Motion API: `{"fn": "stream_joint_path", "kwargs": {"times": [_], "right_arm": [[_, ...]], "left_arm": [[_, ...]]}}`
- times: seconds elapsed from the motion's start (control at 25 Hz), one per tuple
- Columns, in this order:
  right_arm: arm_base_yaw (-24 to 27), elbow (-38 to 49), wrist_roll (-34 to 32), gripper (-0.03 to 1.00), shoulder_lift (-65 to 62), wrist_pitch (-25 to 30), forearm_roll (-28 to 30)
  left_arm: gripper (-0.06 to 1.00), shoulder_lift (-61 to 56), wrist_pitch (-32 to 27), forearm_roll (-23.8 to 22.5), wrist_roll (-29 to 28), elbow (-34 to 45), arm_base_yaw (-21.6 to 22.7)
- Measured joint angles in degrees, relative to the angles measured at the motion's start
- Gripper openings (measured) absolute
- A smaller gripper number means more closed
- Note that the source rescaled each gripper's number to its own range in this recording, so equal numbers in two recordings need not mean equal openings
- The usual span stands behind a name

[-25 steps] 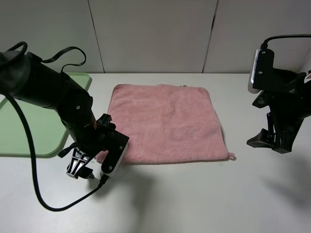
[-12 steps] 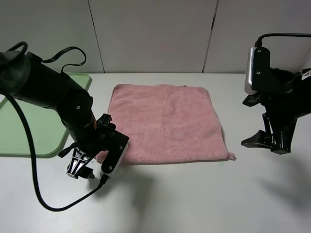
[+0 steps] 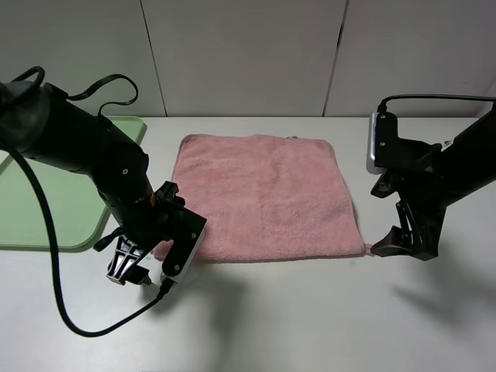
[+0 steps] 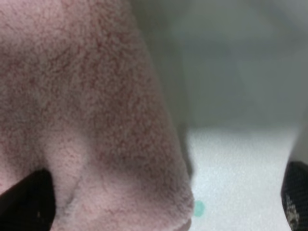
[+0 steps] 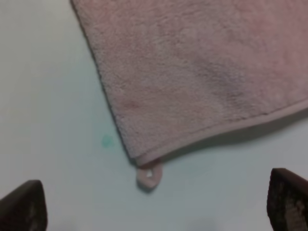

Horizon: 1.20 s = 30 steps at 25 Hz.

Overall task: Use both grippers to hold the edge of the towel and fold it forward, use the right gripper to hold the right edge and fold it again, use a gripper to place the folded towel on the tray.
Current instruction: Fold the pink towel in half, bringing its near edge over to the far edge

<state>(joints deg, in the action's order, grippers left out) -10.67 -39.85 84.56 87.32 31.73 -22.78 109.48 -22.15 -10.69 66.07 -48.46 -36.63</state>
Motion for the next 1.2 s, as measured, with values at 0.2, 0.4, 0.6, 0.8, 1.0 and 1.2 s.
{"fn": "stream_joint_path", "kwargs": {"times": [0.2, 0.4, 0.6, 0.8, 1.0, 1.2], "right_arm": [[0.00, 0.00, 2.35, 1.00, 3.86, -1.57, -3.16], [0.00, -0.01, 5.16, 1.00, 7.95, -2.44, -5.97], [0.00, -0.06, 6.01, 1.00, 11.59, -3.63, -7.76], [0.00, -0.12, 6.25, 1.00, 14.32, -4.96, -8.14], [0.00, -0.12, 6.30, 1.00, 16.14, -6.58, -8.42], [0.00, -0.13, 6.41, 1.00, 17.80, -7.52, -9.15]], "left_arm": [[0.94, 0.00, 0.38, 0.00, 0.00, 0.00, 0.00], [0.94, 0.00, 0.45, 0.00, 0.00, 0.00, 0.00], [0.94, 0.00, 0.56, 0.00, 0.00, 0.00, 0.00], [0.93, 0.00, 0.67, 0.00, 0.00, -0.03, 0.00], [0.93, 0.00, 0.86, 0.05, 0.00, -0.03, 0.00], [0.92, 0.00, 0.97, 0.11, 0.00, -0.03, 0.00]]}}
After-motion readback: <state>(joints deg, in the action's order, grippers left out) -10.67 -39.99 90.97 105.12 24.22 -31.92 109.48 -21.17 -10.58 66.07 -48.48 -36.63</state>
